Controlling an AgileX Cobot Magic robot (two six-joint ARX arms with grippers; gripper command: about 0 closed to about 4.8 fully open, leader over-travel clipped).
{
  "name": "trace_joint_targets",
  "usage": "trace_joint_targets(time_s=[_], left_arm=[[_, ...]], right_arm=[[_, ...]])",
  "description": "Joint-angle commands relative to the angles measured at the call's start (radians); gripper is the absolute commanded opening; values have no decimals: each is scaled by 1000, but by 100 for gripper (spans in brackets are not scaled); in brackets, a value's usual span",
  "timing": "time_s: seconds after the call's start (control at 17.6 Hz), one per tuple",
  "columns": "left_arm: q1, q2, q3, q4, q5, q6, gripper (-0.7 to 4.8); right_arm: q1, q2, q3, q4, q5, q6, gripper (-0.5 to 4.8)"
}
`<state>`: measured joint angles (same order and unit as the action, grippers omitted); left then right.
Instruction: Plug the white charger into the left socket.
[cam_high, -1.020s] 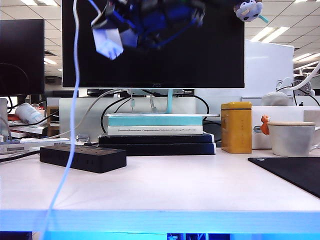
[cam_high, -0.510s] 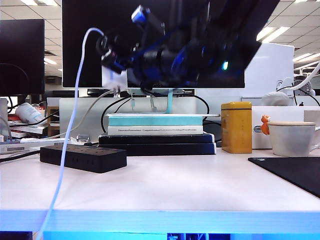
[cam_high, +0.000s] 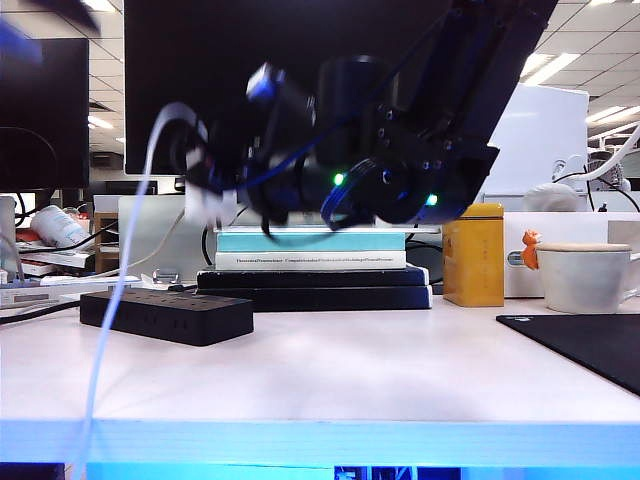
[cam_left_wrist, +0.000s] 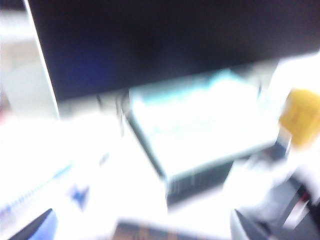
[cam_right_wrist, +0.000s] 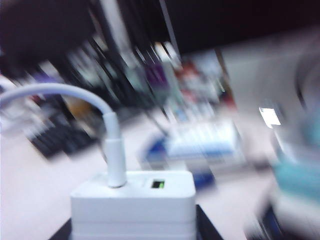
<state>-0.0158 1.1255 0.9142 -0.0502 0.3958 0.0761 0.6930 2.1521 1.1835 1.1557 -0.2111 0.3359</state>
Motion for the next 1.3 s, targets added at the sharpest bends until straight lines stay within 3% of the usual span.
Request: trace_joint_targets(time_s=[0.06, 0.23, 0.34, 0.62, 0.79, 1.3], left_arm=[[-4, 89, -6, 59, -40, -6, 479], [-31, 188, -5, 196, -21, -47, 479], [-64, 245, -5, 294, 13, -118, 479], [-90, 285, -5, 306, 15, -115, 479], [-95, 285, -5, 296, 83, -114, 479], [-126, 285, -5, 282, 145, -117, 479]], right_arm=[[2, -41, 32, 51, -111, 7, 211], [2, -57, 31, 45, -137, 6, 211], [2, -57, 31, 46, -137, 5, 211], [2, -58, 31, 47, -196, 5, 211], [2, -58, 31, 46, -214, 5, 211], [1, -58, 31, -14, -215, 5, 211]])
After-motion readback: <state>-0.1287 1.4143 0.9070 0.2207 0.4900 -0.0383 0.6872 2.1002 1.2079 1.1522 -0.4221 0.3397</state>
